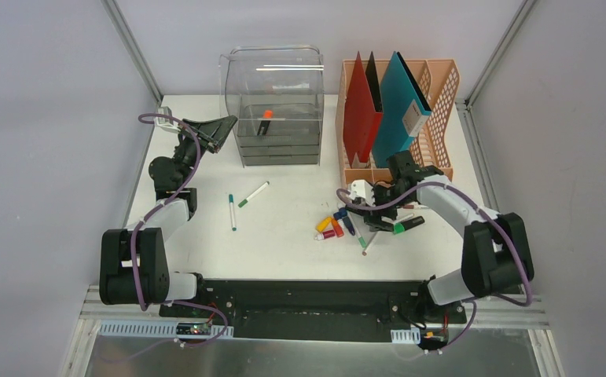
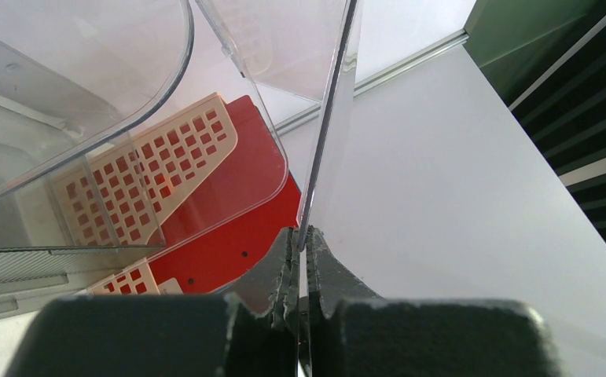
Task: Organize the desk
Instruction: Pick up the stationery from the center of the board.
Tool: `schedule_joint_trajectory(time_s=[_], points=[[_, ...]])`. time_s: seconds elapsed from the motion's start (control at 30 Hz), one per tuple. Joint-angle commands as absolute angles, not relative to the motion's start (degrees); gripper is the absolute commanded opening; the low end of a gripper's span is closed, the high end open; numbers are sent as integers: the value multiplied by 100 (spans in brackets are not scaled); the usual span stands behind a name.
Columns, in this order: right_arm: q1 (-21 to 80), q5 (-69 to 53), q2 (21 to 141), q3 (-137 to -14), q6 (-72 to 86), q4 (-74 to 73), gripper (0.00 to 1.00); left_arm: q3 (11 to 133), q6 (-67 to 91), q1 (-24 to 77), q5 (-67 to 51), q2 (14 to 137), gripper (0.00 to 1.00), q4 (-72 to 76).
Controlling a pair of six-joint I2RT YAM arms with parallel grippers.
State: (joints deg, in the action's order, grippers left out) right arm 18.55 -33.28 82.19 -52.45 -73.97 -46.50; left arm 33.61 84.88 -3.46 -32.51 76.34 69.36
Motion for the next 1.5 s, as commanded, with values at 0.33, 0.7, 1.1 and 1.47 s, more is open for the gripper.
schedule_joint_trajectory(time_s=[0.33, 0.7, 1.1, 1.47], points=[[2360, -2223, 9026, -5432, -6961, -3565, 55, 3551, 8507, -373, -3173, 7495, 0, 7245], [2493, -1750, 9287, -5380, -6801, -3337, 44, 3551, 8497, -378, -3173, 7492, 0, 7256], [2523, -1468, 9413, -5309, -6610, -3239, 45, 3540, 8525, -377, -3173, 7500, 0, 7279], [2557, -2051, 8874, -5102, -6789, -3421, 37, 3533, 8574, -378, -3173, 7523, 0, 7334]])
